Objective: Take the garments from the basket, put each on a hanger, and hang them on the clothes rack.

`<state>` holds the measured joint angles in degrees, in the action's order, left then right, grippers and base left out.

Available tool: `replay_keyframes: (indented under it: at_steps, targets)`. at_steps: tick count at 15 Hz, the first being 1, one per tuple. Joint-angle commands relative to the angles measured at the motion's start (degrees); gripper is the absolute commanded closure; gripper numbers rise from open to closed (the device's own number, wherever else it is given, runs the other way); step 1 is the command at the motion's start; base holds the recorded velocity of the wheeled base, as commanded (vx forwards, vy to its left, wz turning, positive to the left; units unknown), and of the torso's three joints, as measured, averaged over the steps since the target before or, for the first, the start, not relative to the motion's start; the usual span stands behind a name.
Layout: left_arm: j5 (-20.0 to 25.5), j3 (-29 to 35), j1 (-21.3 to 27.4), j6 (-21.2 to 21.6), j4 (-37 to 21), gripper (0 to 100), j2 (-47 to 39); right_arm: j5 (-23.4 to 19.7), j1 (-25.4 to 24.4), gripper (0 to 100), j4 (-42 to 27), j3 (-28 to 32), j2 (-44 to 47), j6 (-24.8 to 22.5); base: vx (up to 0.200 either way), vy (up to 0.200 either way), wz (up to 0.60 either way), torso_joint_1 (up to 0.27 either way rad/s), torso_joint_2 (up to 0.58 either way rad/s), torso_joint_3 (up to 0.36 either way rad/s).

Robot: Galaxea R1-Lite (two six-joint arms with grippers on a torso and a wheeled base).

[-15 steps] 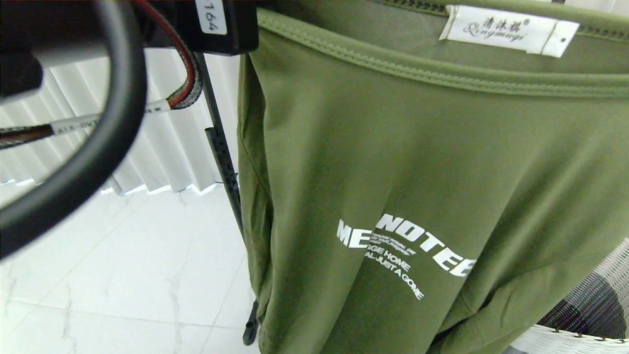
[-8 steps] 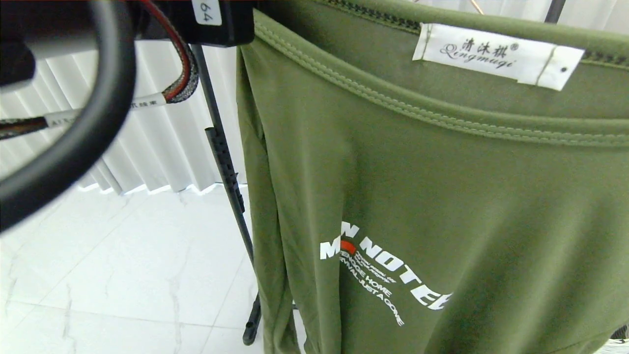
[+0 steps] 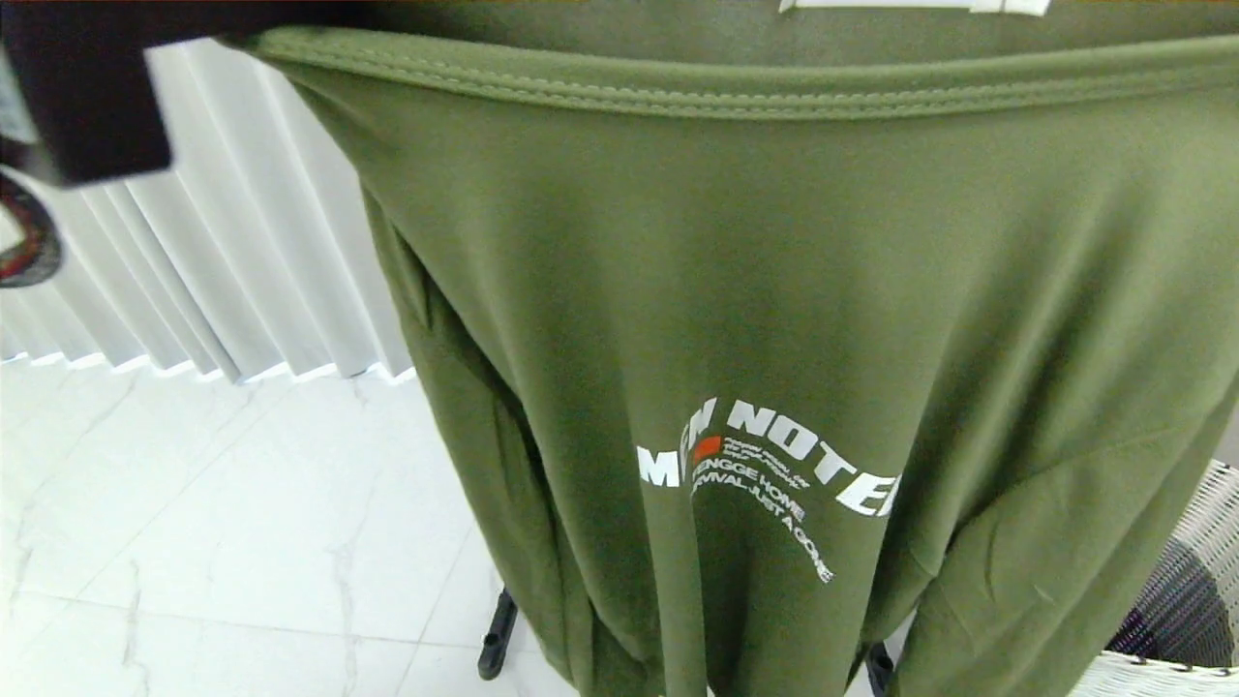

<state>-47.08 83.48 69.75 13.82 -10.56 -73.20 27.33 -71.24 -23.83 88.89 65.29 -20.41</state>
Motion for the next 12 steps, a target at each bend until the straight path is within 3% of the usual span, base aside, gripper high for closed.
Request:
replay_keyframes:
  at_steps: [1,6,10,12]
  targets:
    - [-0.03,-2.45,6.89,-0.03,-0.34,100,4.39,-0.17,1.19,100,6.96,0.05,5.63,-0.16,0.000,0.000,0.00,0.000,0.00,0.000]
    - [0.06,-6.66,15.76,0.50,-0.43,100,6.06,-1.32,-0.30,100,24.80,0.40,13.98,-3.15,0.000,0.000,0.00,0.000,0.00,0.000]
    - [-0.38,-7.72,17.26,1.47,-0.43,100,7.02,-1.32,-0.39,100,25.06,0.40,13.81,-3.32,0.000,0.000,0.00,0.000,0.00,0.000]
    - [-0.38,-7.10,16.55,4.28,-0.08,100,6.93,-0.88,-0.13,100,24.54,1.19,13.02,-3.32,0.000,0.000,0.00,0.000,0.00,0.000]
